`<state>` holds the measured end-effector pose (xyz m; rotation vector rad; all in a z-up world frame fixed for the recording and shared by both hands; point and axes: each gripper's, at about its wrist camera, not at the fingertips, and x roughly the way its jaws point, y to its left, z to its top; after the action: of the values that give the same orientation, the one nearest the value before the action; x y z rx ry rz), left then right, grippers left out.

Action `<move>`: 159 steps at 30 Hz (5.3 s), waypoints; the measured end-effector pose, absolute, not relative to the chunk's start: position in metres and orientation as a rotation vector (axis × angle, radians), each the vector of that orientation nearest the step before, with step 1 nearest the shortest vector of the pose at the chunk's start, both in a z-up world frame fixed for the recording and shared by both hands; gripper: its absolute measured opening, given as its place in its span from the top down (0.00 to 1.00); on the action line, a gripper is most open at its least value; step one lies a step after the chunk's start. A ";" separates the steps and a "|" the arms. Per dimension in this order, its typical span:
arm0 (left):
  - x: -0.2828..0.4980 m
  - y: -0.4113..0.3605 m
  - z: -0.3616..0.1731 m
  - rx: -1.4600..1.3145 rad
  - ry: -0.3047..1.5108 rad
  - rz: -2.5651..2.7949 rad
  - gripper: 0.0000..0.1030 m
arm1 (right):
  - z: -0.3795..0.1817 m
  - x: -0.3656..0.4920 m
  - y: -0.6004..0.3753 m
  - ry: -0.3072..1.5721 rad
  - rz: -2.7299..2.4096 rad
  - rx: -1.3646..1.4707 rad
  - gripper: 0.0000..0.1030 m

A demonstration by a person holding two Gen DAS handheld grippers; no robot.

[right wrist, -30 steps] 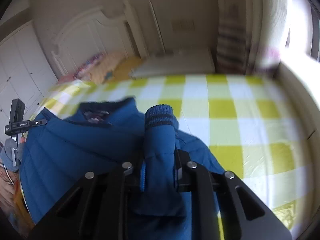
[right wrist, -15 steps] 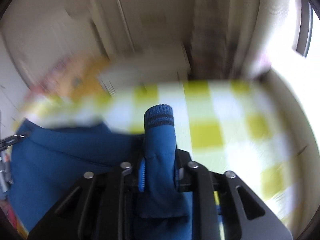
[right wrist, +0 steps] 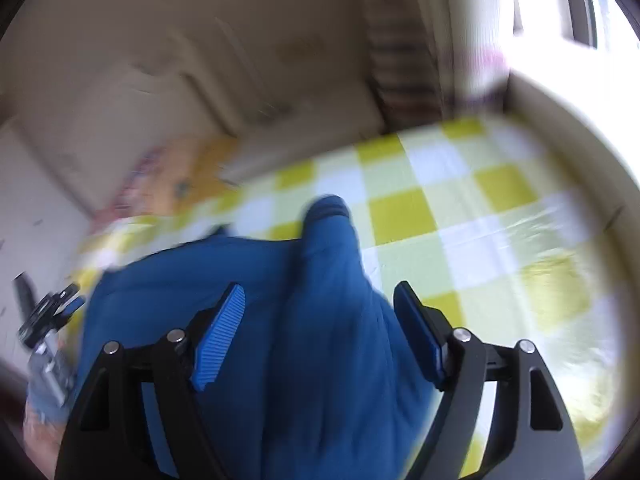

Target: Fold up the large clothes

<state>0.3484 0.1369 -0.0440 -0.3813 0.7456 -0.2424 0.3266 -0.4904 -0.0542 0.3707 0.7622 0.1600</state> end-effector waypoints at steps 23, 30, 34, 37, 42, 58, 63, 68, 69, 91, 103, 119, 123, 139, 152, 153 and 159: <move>0.197 0.110 -0.105 -0.227 0.887 -0.471 0.07 | -0.122 0.171 -0.439 0.789 0.199 0.291 0.18; 0.184 0.102 -0.102 -0.259 0.792 -0.478 0.55 | -0.116 0.162 -0.424 0.739 0.192 0.221 0.53; 0.162 0.112 -0.096 -0.296 0.781 -0.485 0.65 | -0.106 0.148 -0.415 0.694 0.177 0.224 0.76; 0.133 0.113 -0.092 -0.252 0.777 -0.467 0.65 | -0.099 0.130 -0.411 0.679 0.209 0.239 0.81; 0.086 0.128 -0.094 -0.239 0.790 -0.442 0.65 | -0.101 0.079 -0.403 0.696 0.261 0.219 0.82; 0.035 0.130 0.006 -0.059 0.458 -0.206 0.04 | -0.014 0.009 -0.401 0.474 0.150 0.134 0.04; 0.111 0.055 0.052 -0.012 0.448 -0.185 0.04 | 0.042 0.069 -0.346 0.280 0.148 0.065 0.02; 0.214 -0.018 0.028 0.027 0.669 -0.162 0.04 | 0.042 0.179 -0.295 0.478 0.191 0.054 0.02; 0.229 -0.028 0.018 0.056 0.711 -0.151 0.04 | 0.033 0.204 -0.282 0.548 0.183 0.022 0.02; 0.307 -0.033 -0.107 -0.069 0.950 -0.167 0.04 | -0.112 0.310 -0.248 0.935 0.192 -0.079 0.03; 0.307 -0.030 -0.106 -0.082 0.945 -0.177 0.04 | -0.114 0.302 -0.359 0.954 0.105 0.186 0.03; 0.306 -0.030 -0.105 -0.093 0.938 -0.181 0.04 | -0.114 0.328 -0.301 0.963 0.067 -0.023 0.02; 0.306 -0.033 -0.105 -0.071 0.941 -0.170 0.04 | -0.112 0.330 -0.326 0.952 0.103 0.129 0.03; 0.283 -0.099 -0.051 0.118 0.756 -0.169 0.04 | -0.115 0.328 -0.319 0.934 0.085 0.083 0.03; 0.331 -0.052 -0.075 0.148 0.912 -0.094 0.04 | -0.113 0.325 -0.321 0.917 0.100 0.112 0.03; 0.338 -0.031 -0.078 0.108 0.929 -0.060 0.04 | -0.113 0.325 -0.321 0.918 0.099 0.110 0.03; 0.347 0.038 -0.106 -0.217 1.006 -0.177 0.04 | -0.113 0.325 -0.320 0.920 0.092 0.094 0.03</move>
<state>0.3470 0.0379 -0.1058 -0.2169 1.0056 -0.1772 0.3246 -0.3202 -0.1132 0.0941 0.9195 0.0920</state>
